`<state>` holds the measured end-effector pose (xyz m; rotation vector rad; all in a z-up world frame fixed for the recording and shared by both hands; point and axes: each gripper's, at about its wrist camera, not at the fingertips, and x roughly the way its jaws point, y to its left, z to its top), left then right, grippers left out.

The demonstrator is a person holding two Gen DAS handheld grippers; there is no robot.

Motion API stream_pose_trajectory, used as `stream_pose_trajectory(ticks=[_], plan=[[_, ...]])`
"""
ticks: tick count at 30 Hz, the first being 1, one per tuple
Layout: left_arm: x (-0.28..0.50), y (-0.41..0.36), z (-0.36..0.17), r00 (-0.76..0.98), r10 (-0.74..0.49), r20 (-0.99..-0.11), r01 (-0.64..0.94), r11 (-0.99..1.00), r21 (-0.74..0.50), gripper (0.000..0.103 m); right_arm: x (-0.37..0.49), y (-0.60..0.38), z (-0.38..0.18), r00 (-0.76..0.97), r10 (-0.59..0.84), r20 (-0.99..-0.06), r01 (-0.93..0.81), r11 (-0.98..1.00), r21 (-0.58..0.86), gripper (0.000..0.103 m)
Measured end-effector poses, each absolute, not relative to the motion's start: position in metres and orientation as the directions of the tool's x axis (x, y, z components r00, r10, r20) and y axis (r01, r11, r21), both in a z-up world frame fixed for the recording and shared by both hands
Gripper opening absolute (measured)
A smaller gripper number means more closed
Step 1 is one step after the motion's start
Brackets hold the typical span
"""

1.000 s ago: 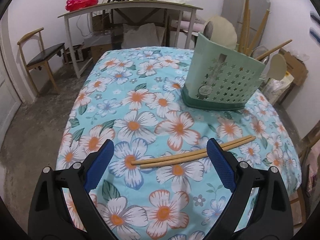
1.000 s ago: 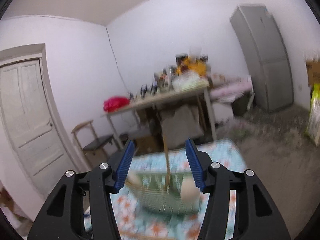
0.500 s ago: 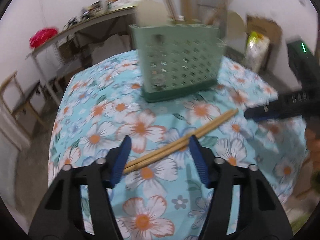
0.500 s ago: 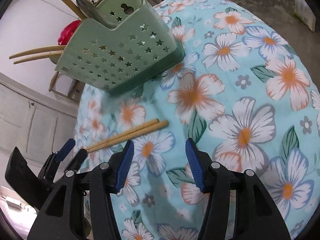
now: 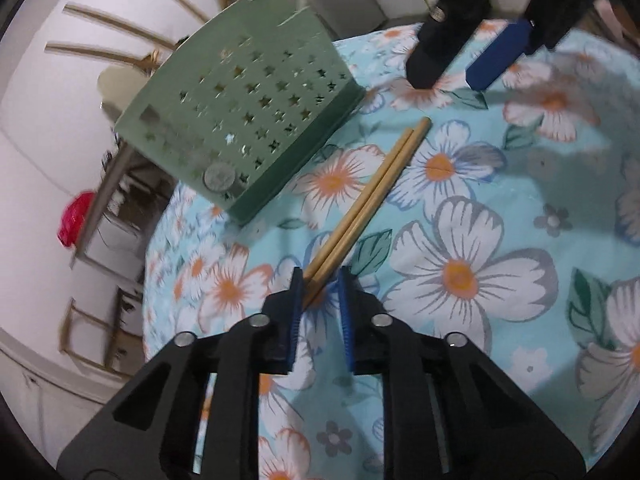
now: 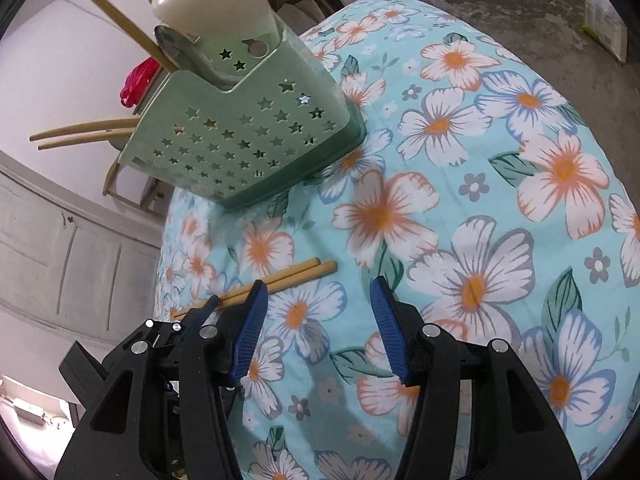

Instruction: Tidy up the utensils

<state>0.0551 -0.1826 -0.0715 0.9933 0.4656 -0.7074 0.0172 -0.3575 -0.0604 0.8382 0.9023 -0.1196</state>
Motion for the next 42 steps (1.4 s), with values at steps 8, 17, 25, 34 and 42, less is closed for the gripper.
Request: stream_pose_trajectory(ticks=[8,17,25,34,42], plan=[[0.045,-0.185,-0.073,0.675,-0.333,-0.659,0.738,0.284,0.612,0.000,0.009,-0.362,-0.053,0.651,0.226,-0.725,0.418,0.690,0.591,0.053],[0.043,-0.183,-0.071,0.705,-0.349,-0.617,0.706,0.267,0.656,0.020,0.009,-0.364,-0.048,0.655,0.222,-0.722,0.417,0.691,0.591,0.053],[0.056,-0.195,-0.082,0.701,-0.330,-0.632,0.710,0.230,0.666,0.016,0.012,-0.363,-0.048,0.653,0.224,-0.723,0.416,0.693,0.589,0.053],[0.039,-0.189,-0.073,0.698,-0.332,-0.635,0.709,0.191,0.679,0.010,0.007,-0.370,-0.047,0.661,0.204,-0.722,0.431,0.684,0.588,0.053],[0.062,-0.158,-0.038,0.423,-0.382,-0.822,0.874,0.410,0.260,0.005,0.008,-0.370,-0.050,0.664,0.222,-0.714,0.425,0.674,0.604,0.053]])
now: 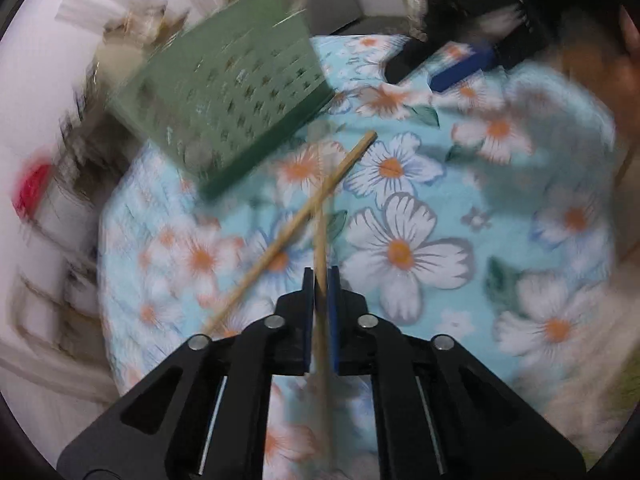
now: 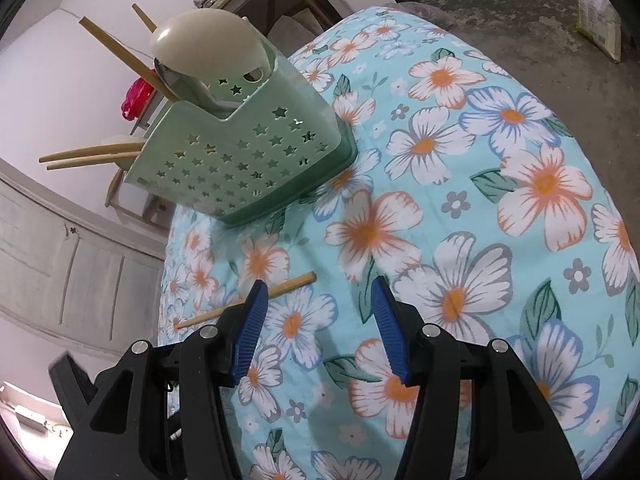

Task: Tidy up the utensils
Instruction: 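Grasp one chopstick with the left tool while the right tool grasps the other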

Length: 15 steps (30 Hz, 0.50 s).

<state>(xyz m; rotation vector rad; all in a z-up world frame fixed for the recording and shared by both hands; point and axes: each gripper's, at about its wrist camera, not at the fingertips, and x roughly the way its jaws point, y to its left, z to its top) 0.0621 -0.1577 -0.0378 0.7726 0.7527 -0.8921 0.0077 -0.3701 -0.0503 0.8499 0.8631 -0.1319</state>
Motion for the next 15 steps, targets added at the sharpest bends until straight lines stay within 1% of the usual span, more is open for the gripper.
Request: stream_pose_trajectory(ticks=[2,4,8,11,13,15], plan=[[0.079,-0.143,-0.035,0.317,-0.409,-0.856,0.867,0.490,0.087,0.005,0.009,-0.369,-0.052,0.667,0.244,-0.704,0.417,0.661,0.623,0.053],[0.087,-0.130,-0.037,0.273,-0.419,-0.866,0.841,0.541,0.004,0.005,0.010,-0.367,-0.056,0.669,0.268,-0.694,0.412,0.643,0.646,0.053],[0.097,-0.106,-0.040,0.227,-0.433,-0.872,0.793,0.602,-0.092,0.005,0.019,-0.362,-0.070,0.672,0.368,-0.643,0.392,0.560,0.730,0.053],[0.096,-0.095,-0.039,0.232,-0.440,-0.868,0.765,0.633,-0.117,0.005,0.030,-0.356,-0.082,0.666,0.425,-0.614,0.385,0.509,0.770,0.052],[0.098,-0.087,-0.034,0.241,-0.466,-0.851,0.744,0.652,-0.146,0.005,0.041,-0.351,-0.094,0.653,0.432,-0.623,0.413,0.487,0.770,0.047],[0.100,-0.080,-0.029,0.258,-0.491,-0.832,0.723,0.669,-0.171,0.005,0.049,-0.350,-0.099,0.671,0.412,-0.616,0.427,0.464,0.776,0.046]])
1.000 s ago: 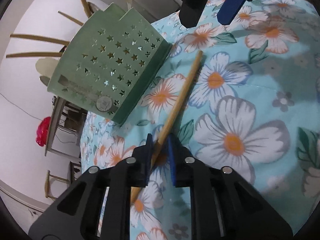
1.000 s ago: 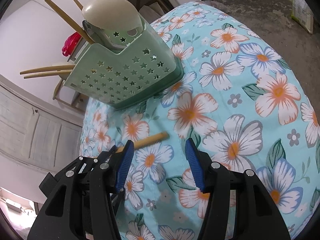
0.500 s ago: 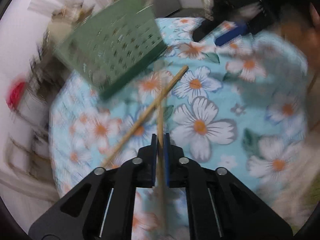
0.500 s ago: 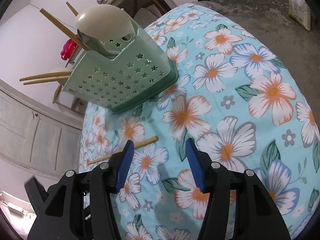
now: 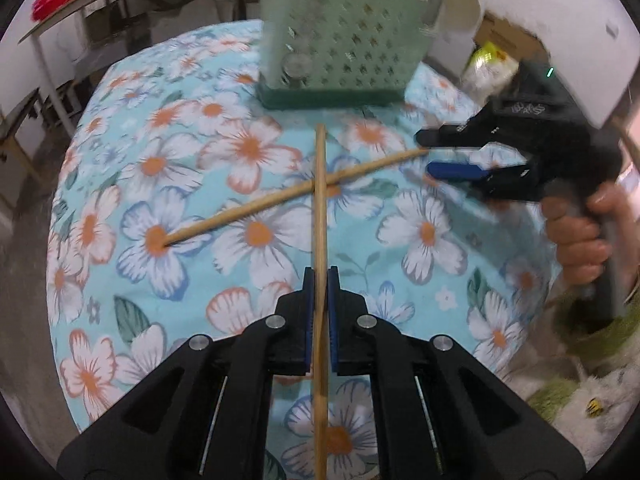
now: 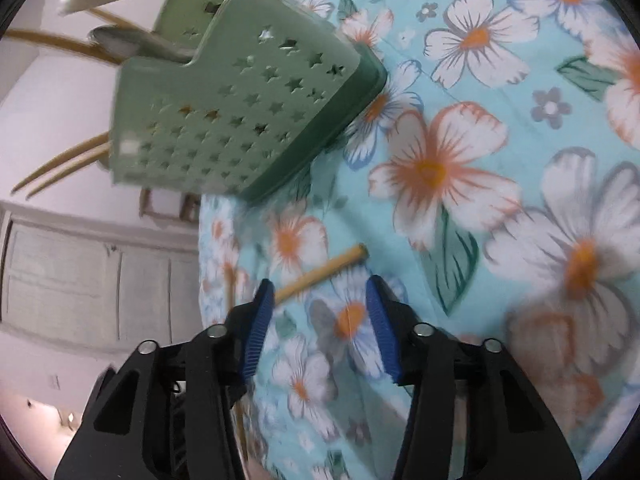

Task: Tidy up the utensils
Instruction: 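Grasp one chopstick with the left tool while the right tool grasps the other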

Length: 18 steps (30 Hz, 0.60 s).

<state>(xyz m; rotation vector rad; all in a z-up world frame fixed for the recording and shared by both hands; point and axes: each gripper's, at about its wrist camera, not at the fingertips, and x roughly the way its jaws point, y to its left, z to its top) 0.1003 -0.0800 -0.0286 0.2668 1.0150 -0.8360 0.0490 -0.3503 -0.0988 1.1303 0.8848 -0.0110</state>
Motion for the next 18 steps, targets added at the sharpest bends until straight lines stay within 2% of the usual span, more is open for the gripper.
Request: stream_pose_trajectory(ticks=[2,6,9,15,18], plan=[[0.099,-0.073,-0.020,0.286,-0.506,-0.814,0.704,0.687,-0.180,0.005,0.058,-0.350,-0.098,0.684,0.379,-0.623,0.442,0.464,0.768,0.044],[0.108,-0.067,-0.007,0.337,-0.520,-0.785,0.671,0.717,-0.187,0.005,0.073,-0.348,-0.097,0.699,0.305,-0.646,0.479,0.471,0.741,0.034],[0.115,-0.065,-0.001,0.363,-0.517,-0.775,0.655,0.733,-0.183,0.005,0.086,-0.339,-0.094,0.690,0.228,-0.687,0.494,0.546,0.677,0.021],[0.128,-0.069,-0.003,0.379,-0.504,-0.776,0.648,0.743,-0.167,0.005,0.107,-0.319,-0.084,0.660,0.143,-0.737,0.450,0.711,0.541,0.020],[0.134,-0.073,-0.011,0.400,-0.452,-0.797,0.638,0.762,-0.112,0.005,0.117,-0.314,-0.079,0.628,0.137,-0.766,0.390,0.796,0.462,0.019]])
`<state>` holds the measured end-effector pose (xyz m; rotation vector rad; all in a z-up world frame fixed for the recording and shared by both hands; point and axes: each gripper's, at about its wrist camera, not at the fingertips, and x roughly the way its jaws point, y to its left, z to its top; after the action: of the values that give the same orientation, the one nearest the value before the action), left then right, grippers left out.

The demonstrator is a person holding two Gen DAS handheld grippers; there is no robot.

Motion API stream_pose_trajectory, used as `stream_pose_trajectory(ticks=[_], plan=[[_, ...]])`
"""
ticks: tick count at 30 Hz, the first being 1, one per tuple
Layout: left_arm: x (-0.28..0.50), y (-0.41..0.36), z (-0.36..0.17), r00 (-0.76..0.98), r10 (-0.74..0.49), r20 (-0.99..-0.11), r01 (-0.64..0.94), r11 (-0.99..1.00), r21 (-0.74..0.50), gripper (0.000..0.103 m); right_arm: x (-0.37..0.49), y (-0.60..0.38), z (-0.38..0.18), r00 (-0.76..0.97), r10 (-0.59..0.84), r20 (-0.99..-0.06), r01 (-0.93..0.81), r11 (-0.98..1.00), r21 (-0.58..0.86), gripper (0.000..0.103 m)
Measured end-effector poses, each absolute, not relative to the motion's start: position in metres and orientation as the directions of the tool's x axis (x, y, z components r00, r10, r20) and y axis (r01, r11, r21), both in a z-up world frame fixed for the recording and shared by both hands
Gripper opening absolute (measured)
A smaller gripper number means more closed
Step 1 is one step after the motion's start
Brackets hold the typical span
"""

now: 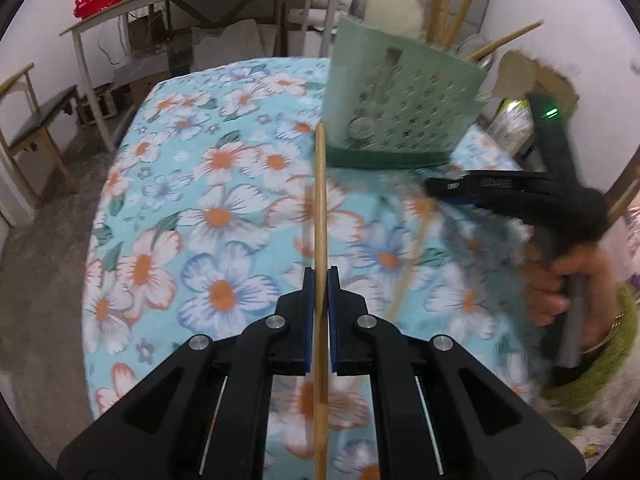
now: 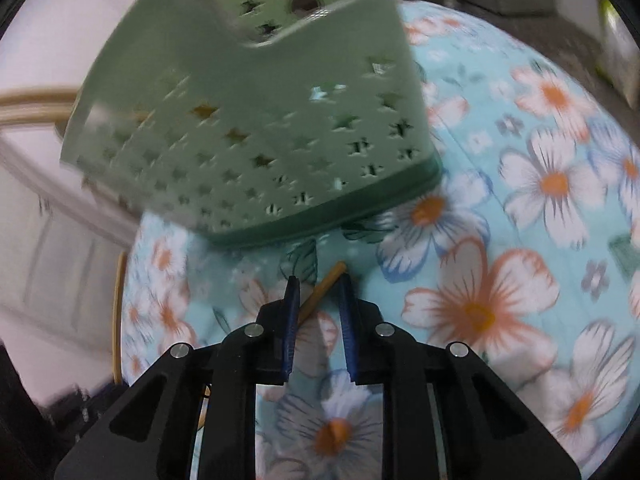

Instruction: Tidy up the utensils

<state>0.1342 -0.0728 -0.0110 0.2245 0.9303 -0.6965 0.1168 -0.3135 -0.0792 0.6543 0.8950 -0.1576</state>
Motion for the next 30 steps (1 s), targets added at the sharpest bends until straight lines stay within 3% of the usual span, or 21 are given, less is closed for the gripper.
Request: stream_pose_trajectory(ticks=[5,9,12,16,18,19,23,27,28,30], plan=[[0.139,-0.069,-0.024,0.329,-0.458,-0.826,0.632,0.757,-0.168,0.005,0.114,-0.307,-0.070,0.574,0.128,-0.809,0.278,0.899,0.339,0.019],[0.133,-0.073,-0.037,0.220,-0.487,-0.845,0.637,0.728,-0.254,0.005,0.110,-0.284,-0.064,0.536,0.015,-0.844,0.160,0.980,0.119,0.013],[0.125,-0.074,-0.045,0.159,-0.500,-0.852,0.625,0.718,-0.305,0.005,0.104,-0.263,-0.064,0.526,0.008,-0.851,0.073,0.996,0.055,0.010],[0.127,-0.071,-0.042,0.126,-0.509,-0.852,0.598,0.724,-0.344,0.010,0.092,-0.264,-0.067,0.528,0.042,-0.848,0.075,0.993,0.096,0.009],[0.132,-0.072,-0.039,0.121,-0.517,-0.848,0.587,0.726,-0.359,0.021,0.087,-0.271,-0.070,0.533,0.071,-0.843,0.105,0.983,0.149,0.009],[0.134,-0.074,-0.037,0.131,-0.509,-0.850,0.590,0.729,-0.346,0.022,0.083,-0.278,-0.071,0.538,0.093,-0.838,0.124,0.974,0.189,0.009],[0.144,-0.096,-0.032,0.172,-0.473,-0.864,0.632,0.726,-0.272,0.022,0.072,-0.295,-0.076,0.553,0.152,-0.819,0.172,0.941,0.291,0.009],[0.158,-0.128,-0.036,0.247,-0.392,-0.886,0.666,0.733,-0.139,0.022,0.077,-0.290,-0.079,0.561,0.149,-0.814,0.183,0.937,0.298,0.009],[0.160,-0.135,-0.037,0.270,-0.374,-0.887,0.671,0.734,-0.105,0.020,0.068,-0.296,-0.076,0.564,0.150,-0.812,0.184,0.936,0.300,0.009],[0.160,-0.145,-0.039,0.316,-0.342,-0.885,0.683,0.729,-0.038,0.008,0.069,-0.295,-0.077,0.568,0.152,-0.809,0.190,0.932,0.309,0.009]])
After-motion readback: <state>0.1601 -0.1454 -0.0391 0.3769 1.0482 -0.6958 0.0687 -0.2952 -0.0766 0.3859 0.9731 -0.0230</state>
